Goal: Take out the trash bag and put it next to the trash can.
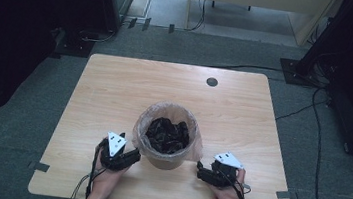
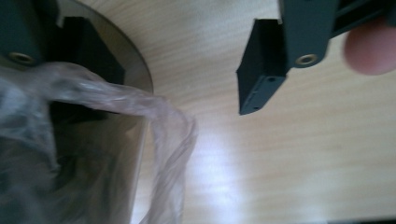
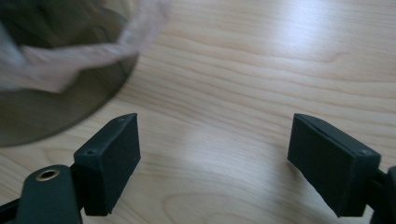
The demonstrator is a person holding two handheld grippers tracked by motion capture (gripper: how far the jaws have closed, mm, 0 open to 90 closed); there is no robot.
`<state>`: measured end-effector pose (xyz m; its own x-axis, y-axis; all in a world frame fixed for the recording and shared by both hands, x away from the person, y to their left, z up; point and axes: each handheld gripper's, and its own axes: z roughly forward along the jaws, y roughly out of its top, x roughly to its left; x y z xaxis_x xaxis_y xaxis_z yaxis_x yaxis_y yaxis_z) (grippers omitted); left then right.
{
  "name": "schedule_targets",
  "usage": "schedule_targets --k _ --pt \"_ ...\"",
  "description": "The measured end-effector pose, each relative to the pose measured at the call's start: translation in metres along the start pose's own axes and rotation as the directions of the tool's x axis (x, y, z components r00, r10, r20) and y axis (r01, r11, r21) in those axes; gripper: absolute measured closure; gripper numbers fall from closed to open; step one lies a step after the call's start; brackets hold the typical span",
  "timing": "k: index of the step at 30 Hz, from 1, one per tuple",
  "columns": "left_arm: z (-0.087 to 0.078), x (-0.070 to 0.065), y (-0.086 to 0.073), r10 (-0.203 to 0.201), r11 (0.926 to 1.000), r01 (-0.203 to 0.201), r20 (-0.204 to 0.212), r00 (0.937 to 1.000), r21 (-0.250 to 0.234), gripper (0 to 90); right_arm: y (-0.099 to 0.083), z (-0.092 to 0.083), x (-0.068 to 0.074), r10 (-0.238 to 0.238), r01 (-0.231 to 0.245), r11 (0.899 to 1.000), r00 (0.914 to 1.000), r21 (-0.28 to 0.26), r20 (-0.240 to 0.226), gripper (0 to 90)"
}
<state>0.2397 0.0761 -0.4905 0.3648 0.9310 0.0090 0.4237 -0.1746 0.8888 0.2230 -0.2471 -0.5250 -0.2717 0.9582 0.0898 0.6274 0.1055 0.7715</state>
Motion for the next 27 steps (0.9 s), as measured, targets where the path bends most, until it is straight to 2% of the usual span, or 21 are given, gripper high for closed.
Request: schedule_targets --k 2,5,9,13,17,21,27 --pt "-0.002 -0.003 0.003 0.023 0.9996 -0.023 0.0 0.9997 -0.019 42.0 0.003 0.001 0.008 -0.001 0.0 1.0 0.9995 -0.028 -0.03 23.9" --pt "-0.003 -0.004 0.003 0.032 0.9991 -0.032 0.008 0.9995 -0.027 48.5 0.007 0.002 0.016 -0.012 0.009 0.998 0.9988 -0.059 -0.047 29.6" --pt "-0.006 -0.009 0.004 0.048 0.9979 -0.047 0.025 0.9985 -0.045 64.5 0.013 0.0 0.025 -0.02 0.016 0.994 0.9991 -0.108 -0.038 43.6" --pt "-0.01 -0.007 0.007 -0.001 0.999 0.005 0.091 0.9958 -0.045 76.9 0.016 -0.005 0.033 -0.026 0.022 0.984 0.9995 -0.175 -0.019 60.4" --pt "-0.015 -0.004 0.013 -0.036 0.9974 0.043 0.112 0.993 -0.057 86.8 0.02 -0.013 0.035 -0.026 0.027 0.971 0.9996 -0.239 0.007 77.7" --pt "-0.021 -0.004 0.021 -0.043 0.9956 0.054 0.129 0.9908 -0.077 89.8 0.028 -0.022 0.037 -0.042 0.042 0.963 0.9991 -0.268 0.005 90.0" --pt "-0.035 -0.001 0.035 -0.065 0.9905 0.078 0.12 0.9907 -0.113 90.0 0.041 -0.034 0.041 -0.041 0.033 0.948 0.999 -0.316 -0.018 90.0"
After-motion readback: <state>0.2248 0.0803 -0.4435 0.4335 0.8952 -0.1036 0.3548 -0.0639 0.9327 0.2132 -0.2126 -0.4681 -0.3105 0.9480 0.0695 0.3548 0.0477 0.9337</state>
